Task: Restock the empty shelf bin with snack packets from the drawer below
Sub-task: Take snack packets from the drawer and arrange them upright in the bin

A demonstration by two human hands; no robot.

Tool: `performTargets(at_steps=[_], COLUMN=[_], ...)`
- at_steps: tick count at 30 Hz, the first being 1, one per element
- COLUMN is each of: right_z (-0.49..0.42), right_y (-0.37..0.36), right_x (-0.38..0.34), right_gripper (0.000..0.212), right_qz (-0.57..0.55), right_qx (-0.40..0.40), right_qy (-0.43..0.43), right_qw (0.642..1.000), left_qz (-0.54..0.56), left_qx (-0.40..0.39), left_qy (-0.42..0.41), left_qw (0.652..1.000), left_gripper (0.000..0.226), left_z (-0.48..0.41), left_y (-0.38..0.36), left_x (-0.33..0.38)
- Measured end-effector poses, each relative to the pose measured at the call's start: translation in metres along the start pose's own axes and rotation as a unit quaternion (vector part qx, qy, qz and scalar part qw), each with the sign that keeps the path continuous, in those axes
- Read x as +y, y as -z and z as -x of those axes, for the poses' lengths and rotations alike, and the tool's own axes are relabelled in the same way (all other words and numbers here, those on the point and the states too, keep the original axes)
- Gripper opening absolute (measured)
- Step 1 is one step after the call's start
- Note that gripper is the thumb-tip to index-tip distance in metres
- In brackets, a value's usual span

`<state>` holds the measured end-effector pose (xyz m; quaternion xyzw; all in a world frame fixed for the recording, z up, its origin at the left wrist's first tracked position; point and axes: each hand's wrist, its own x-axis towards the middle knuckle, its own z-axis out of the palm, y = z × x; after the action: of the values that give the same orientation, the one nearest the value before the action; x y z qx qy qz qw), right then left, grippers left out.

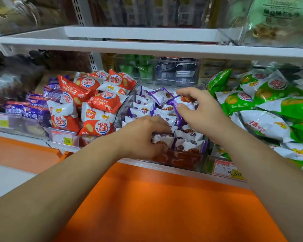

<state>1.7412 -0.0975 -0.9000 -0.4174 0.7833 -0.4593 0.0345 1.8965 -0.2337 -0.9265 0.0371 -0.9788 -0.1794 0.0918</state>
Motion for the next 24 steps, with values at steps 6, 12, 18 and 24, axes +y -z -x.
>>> performTargets(at_steps=[6, 12, 18, 24], right_z=[0.003, 0.003, 0.002, 0.003], right_y=[0.003, -0.013, -0.020, -0.020], right_x=[-0.002, 0.002, -0.007, -0.010], right_gripper=[0.052, 0.069, 0.053, 0.032], right_qz=[-0.003, 0.029, 0.093, 0.047], right_qx=[-0.073, -0.113, -0.084, -0.089], right_qy=[0.030, 0.050, 0.052, 0.086], right_qw=[0.997, 0.992, 0.991, 0.991], left_qz=[-0.087, -0.042, -0.009, 0.050], left_qx=[0.060, 0.048, 0.068, 0.083], left_qy=[-0.024, -0.015, 0.003, 0.031], left_qw=[0.994, 0.998, 0.998, 0.995], left_gripper=[0.050, 0.050, 0.039, 0.027], left_z=[0.017, 0.027, 0.032, 0.035], left_y=[0.002, 0.000, 0.004, -0.001], left_x=[-0.014, -0.017, -0.012, -0.014])
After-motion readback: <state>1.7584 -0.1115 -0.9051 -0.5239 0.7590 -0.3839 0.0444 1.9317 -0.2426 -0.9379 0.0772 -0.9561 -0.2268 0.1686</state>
